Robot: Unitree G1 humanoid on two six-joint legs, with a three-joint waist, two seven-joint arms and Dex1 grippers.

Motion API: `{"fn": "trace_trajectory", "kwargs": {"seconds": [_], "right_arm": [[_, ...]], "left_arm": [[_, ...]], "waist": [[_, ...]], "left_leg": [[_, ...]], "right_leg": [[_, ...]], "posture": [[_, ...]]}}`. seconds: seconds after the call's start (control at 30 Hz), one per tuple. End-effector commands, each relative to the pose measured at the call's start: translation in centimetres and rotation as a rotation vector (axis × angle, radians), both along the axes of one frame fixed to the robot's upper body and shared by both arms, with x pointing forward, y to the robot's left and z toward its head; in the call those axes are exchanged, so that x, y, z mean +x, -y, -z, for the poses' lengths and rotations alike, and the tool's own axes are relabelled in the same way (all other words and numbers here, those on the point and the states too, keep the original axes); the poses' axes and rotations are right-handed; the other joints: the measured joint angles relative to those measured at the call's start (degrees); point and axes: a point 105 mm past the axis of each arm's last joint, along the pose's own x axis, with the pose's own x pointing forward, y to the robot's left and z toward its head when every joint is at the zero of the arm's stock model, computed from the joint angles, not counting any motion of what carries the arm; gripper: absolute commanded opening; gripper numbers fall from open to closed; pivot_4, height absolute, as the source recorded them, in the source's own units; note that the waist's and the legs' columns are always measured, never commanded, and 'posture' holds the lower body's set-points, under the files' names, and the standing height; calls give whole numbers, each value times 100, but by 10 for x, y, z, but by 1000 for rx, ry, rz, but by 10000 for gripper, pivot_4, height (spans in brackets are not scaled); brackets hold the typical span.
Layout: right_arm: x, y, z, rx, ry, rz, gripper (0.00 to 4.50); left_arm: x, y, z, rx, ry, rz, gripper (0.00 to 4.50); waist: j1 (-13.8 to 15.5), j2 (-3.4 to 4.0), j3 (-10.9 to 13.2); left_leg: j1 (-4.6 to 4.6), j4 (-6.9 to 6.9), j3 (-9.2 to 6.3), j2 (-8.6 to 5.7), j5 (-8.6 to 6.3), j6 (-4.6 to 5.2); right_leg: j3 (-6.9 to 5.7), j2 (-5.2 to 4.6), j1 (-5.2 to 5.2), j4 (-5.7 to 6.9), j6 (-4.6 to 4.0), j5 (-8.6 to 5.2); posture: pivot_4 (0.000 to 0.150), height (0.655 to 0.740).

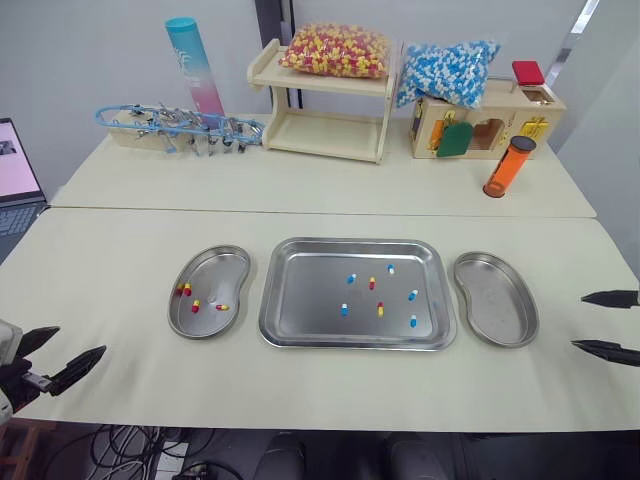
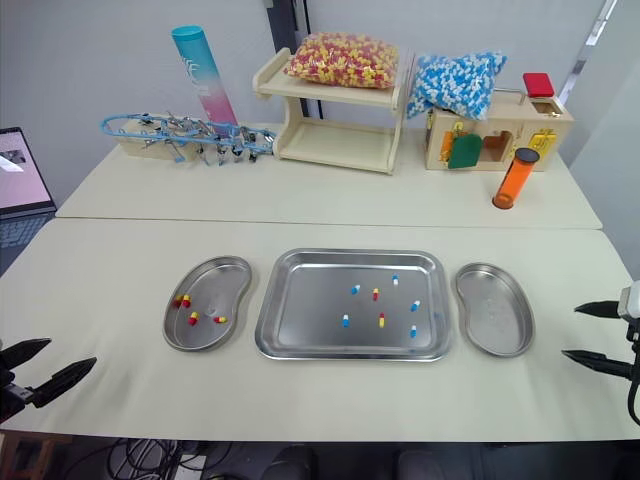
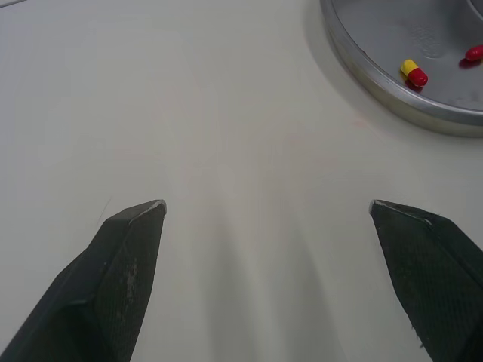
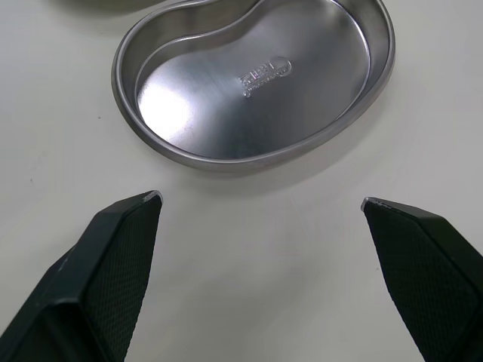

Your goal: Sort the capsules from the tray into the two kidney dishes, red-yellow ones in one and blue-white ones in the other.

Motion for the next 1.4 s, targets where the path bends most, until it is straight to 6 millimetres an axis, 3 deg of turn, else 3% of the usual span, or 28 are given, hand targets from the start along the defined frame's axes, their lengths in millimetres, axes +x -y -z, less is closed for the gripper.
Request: {"fn": "trace_trajectory", "kwargs": {"seconds": [0.03, 0.57, 0.73, 0.9, 1.0, 1.13, 1.2, 1.4], "right_arm": [[3, -2, -7, 11, 27, -9, 45000], [3, -5, -8, 11, 16, -26, 45000], [3, -7, -8, 11, 22, -38, 45000], [4, -8, -7, -1, 43, -48, 45000], [3, -8, -6, -5, 44, -50, 45000], [-2, -7, -3, -13, 50, -50, 45000], [-3, -8, -4, -22, 65, -53, 45000], [-4, -15, -12, 3, 91, -56, 45000]], "left_arm": [[-1, 1, -18, 32, 53, 20, 44805], [-5, 31, -21, -51, 12, 143, 44805], [-10, 63, -23, -90, -30, 287, 44805], [-22, 113, -28, -133, 42, 494, 44805], [-30, 131, -28, -176, 81, 547, 44805], [-44, 166, -12, -247, 25, 695, 44805], [-41, 183, -14, -243, 99, 769, 44805], [-54, 208, -10, -306, 165, 928, 44805]], "waist": [[0, 0, 0], [1, 0, 0], [2, 0, 0], [5, 2, -1], [5, 2, -1], [15, 7, -4], [17, 12, -7], [4, 14, -8]], "left_leg": [[0, 0, 0, 0, 0, 0], [0, 1, 0, 0, 0, 0], [0, 0, 1, 0, 0, 0], [0, 1, 3, 0, 0, 0], [1, 1, 11, 1, 0, 0], [3, 4, 13, 1, 0, 0], [3, 5, 14, 1, 0, 0], [5, 7, 21, 0, -1, 2]], "right_leg": [[0, 0, 0, 0, 0, 0], [0, 0, 0, 0, 0, 0], [2, 0, 0, 0, 0, 0], [4, 0, 1, -1, 0, 0], [11, 0, 1, -2, 0, 0], [14, 0, 4, -2, 0, 0], [14, 0, 4, -2, 0, 0], [19, 0, 5, -5, 1, 1]], "posture": [[1500, 7400], [1500, 7400], [1500, 7400], [1500, 7400], [1500, 7400], [1500, 7400], [1500, 7400], [1500, 7400]]}}
